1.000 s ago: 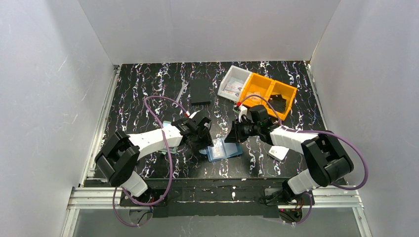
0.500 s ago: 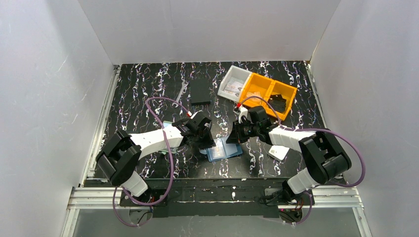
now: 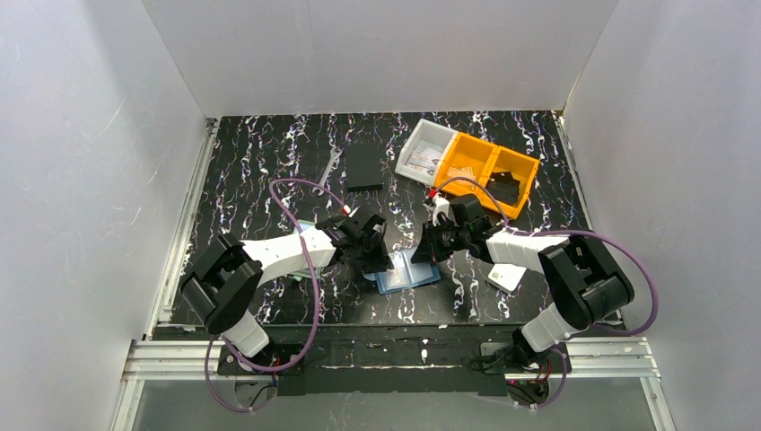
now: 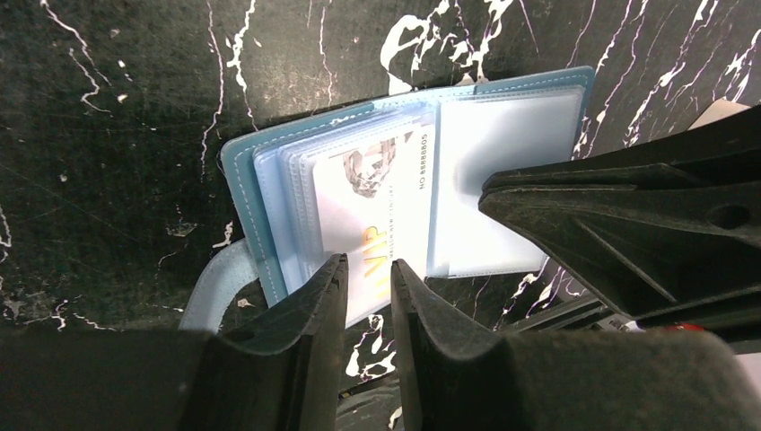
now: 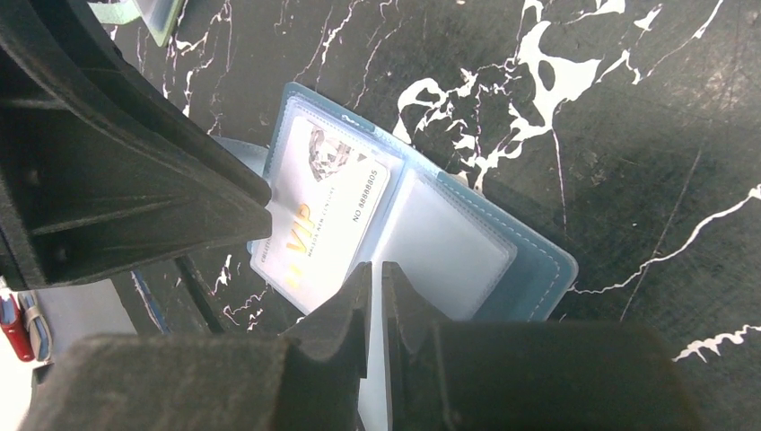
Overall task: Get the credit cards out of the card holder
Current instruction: Remove the credit card from the card holder.
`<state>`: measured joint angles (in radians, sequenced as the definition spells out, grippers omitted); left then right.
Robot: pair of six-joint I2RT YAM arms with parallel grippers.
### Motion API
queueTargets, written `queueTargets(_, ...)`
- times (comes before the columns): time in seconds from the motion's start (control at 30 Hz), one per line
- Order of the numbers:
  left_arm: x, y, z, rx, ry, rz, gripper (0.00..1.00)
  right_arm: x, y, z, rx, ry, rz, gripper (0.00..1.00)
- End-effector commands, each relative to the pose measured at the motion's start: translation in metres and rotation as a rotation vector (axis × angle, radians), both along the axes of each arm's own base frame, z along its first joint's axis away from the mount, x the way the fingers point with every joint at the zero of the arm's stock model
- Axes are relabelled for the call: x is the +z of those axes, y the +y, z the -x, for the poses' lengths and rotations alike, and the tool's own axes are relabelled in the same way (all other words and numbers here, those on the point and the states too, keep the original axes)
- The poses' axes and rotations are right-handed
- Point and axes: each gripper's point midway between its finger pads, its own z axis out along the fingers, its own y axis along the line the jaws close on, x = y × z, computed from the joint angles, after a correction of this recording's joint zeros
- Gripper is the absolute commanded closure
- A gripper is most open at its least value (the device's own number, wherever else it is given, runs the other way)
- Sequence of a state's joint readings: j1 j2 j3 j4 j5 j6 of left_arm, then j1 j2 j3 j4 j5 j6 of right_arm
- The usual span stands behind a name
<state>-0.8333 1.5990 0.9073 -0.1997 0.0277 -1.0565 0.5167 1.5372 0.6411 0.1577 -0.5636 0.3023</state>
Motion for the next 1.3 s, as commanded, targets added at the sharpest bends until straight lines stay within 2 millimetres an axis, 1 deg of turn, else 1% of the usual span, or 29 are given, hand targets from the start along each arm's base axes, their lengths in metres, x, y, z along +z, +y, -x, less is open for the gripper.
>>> queueTargets(0.0, -0.007, 0.0, 0.006, -0.01, 0.027, -0.005, 0.76, 0.003, 0.005, -0.006, 0.016, -0.022, -0.012, 0.83)
queueTargets(0.13, -0.013, 0.004, 0.009, -0.007, 0.039, -0.02, 0.76, 0.009, 0.008, -0.005, 0.025, -0.032, -0.033, 0.82)
queueTargets(0.2, -0.014, 0.007, 0.011, -0.009, 0.043, -0.027, 0.75, 0.02, 0.008, -0.005, 0.023, -0.071, -0.061, 0.8)
queueTargets(0.23, -0.011, 0.008, 0.011, -0.011, 0.039, -0.031, 0.74, 0.023, 0.008, -0.004, 0.023, -0.076, -0.066, 0.8)
queueTargets(0.37, -0.005, 0.011, 0.011, -0.018, 0.027, -0.044, 0.69, 0.018, 0.01, -0.003, 0.032, -0.052, -0.064, 0.8)
queueTargets(0.47, -0.006, 0.015, 0.013, -0.018, 0.03, -0.06, 0.69, 0.019, 0.011, -0.001, 0.041, -0.049, -0.071, 0.8)
queueTargets(0.57, -0.007, 0.014, 0.014, -0.025, 0.033, -0.061, 0.68, 0.022, 0.013, 0.001, 0.053, -0.052, -0.081, 0.8)
queueTargets(0.87, -0.011, 0.004, 0.015, -0.043, 0.047, -0.017, 0.69, 0.019, 0.014, 0.003, 0.061, -0.043, -0.08, 0.79)
queueTargets(1.13, -0.008, 0.004, 0.013, -0.039, 0.034, -0.011, 0.71, 0.014, 0.017, 0.006, 0.075, -0.02, -0.072, 0.79)
queueTargets(1.27, 0.001, 0.004, 0.012, -0.035, 0.009, 0.018, 0.71, 0.01, 0.017, 0.006, 0.074, -0.01, -0.063, 0.79)
